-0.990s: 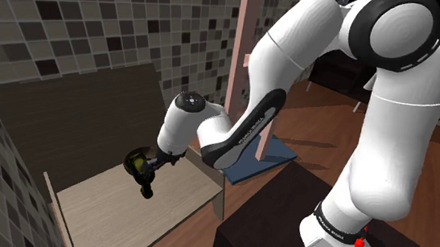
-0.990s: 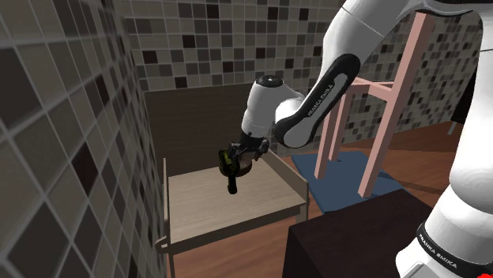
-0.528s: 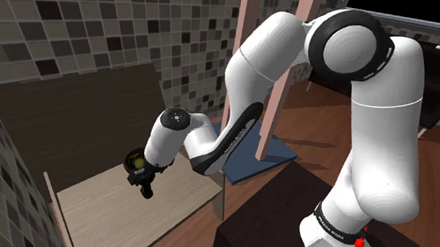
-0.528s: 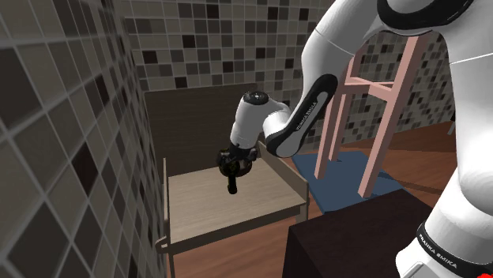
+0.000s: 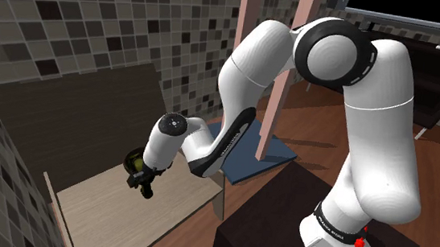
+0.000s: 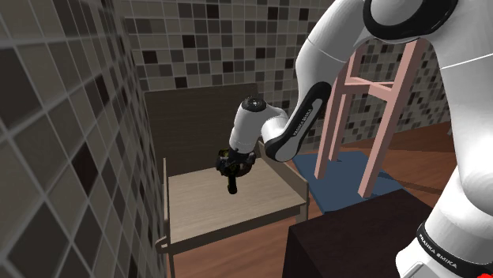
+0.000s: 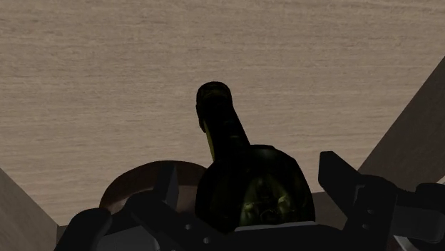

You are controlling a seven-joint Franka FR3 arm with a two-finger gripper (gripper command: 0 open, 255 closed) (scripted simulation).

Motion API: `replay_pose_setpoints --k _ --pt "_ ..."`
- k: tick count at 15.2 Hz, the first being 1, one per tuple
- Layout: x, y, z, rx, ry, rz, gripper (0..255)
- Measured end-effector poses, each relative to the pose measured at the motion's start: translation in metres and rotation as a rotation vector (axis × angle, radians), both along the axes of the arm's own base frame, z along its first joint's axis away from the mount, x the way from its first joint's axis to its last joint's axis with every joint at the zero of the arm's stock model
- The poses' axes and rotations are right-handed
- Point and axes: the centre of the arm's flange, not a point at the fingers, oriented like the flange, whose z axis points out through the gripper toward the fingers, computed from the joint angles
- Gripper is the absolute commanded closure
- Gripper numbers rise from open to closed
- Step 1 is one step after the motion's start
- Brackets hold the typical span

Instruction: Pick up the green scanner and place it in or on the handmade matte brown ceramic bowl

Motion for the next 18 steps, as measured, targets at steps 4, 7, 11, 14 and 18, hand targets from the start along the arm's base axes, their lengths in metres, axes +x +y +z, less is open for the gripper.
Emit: replay_pose_setpoints --k 4,7,11,14,18 --pt "0.000 0.000 0.000 0.000 0.000 0.000 255" --pt "0.000 0.000 0.000 0.001 0.000 0.000 255" --pt "0.000 0.001 0.000 0.001 -0.001 0.001 255" --pt "0.000 0.000 0.003 0.000 0.000 0.000 255" --pt "0.000 0.000 0.020 0.000 0.000 0.000 255"
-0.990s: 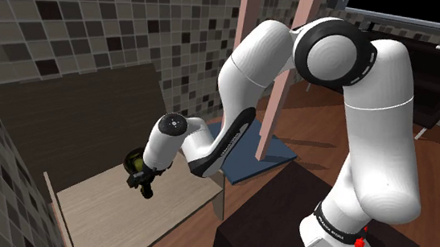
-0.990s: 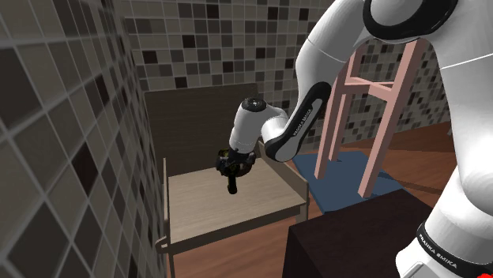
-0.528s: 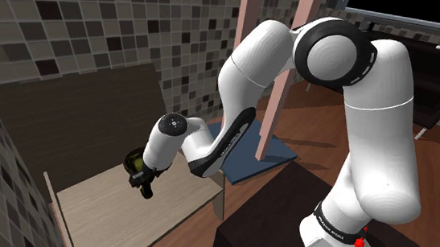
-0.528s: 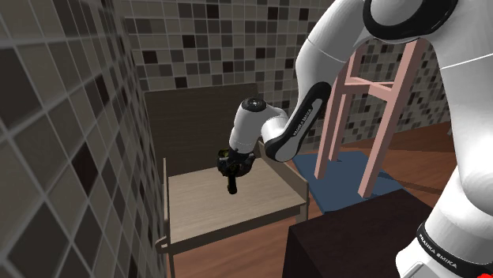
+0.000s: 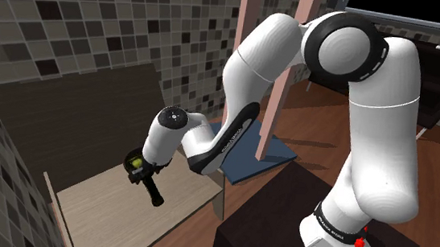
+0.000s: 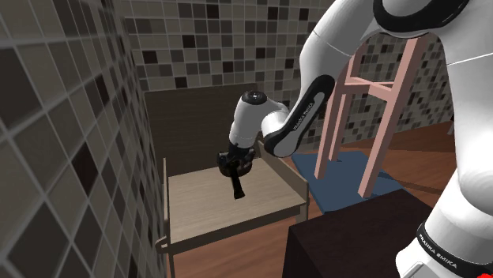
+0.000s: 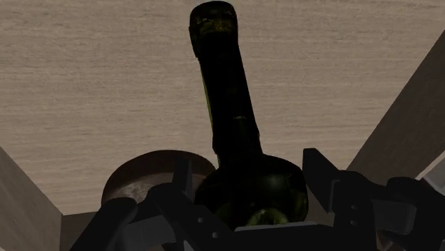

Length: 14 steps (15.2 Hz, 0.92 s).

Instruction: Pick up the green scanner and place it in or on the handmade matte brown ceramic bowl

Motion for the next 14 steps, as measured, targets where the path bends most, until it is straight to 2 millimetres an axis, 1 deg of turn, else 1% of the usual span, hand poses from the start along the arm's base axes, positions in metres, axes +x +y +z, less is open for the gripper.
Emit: replay_pose_setpoints --k 14 --pt "0.000 0.001 0.074 0.000 0.000 0.000 255"
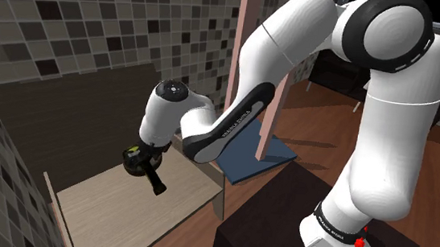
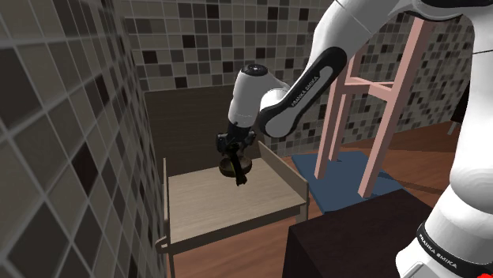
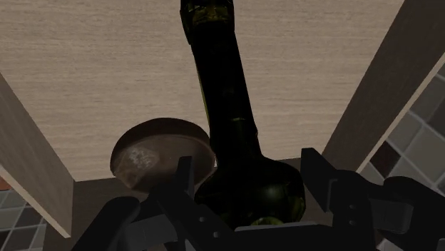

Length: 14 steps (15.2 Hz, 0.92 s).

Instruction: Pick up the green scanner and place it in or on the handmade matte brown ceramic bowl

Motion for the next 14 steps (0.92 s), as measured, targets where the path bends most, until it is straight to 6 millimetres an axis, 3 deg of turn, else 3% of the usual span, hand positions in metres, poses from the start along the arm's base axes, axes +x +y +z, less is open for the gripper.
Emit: replay_pose_setpoints --k 9,11,14 --pt "0.000 0.001 0.046 0.000 0.000 0.000 255" --pt "0.013 -0.007 0.053 0.001 0.000 -0.001 255" --pt "0.047 -0.018 0.062 0.000 0.001 -0.001 255"
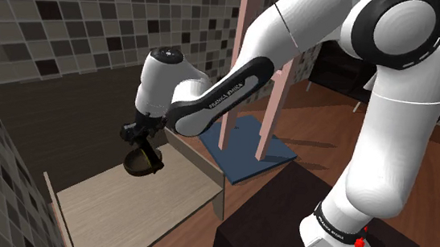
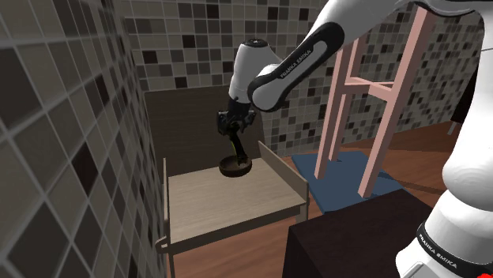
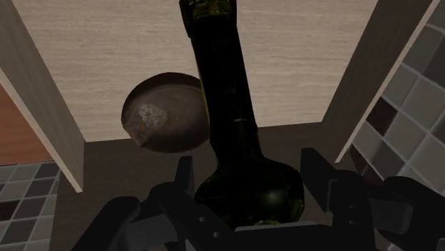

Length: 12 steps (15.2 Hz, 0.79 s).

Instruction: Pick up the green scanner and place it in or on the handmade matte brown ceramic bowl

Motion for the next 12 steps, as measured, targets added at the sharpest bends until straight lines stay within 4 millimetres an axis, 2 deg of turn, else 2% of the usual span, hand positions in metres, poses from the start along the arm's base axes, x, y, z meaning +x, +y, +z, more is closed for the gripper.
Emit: replay_pose_setpoints --k 10,12 --pt "0.120 -0.052 0.018 -0.001 -0.001 0.000 255" --pt "0.129 -0.055 0.015 0.000 0.000 0.001 255"
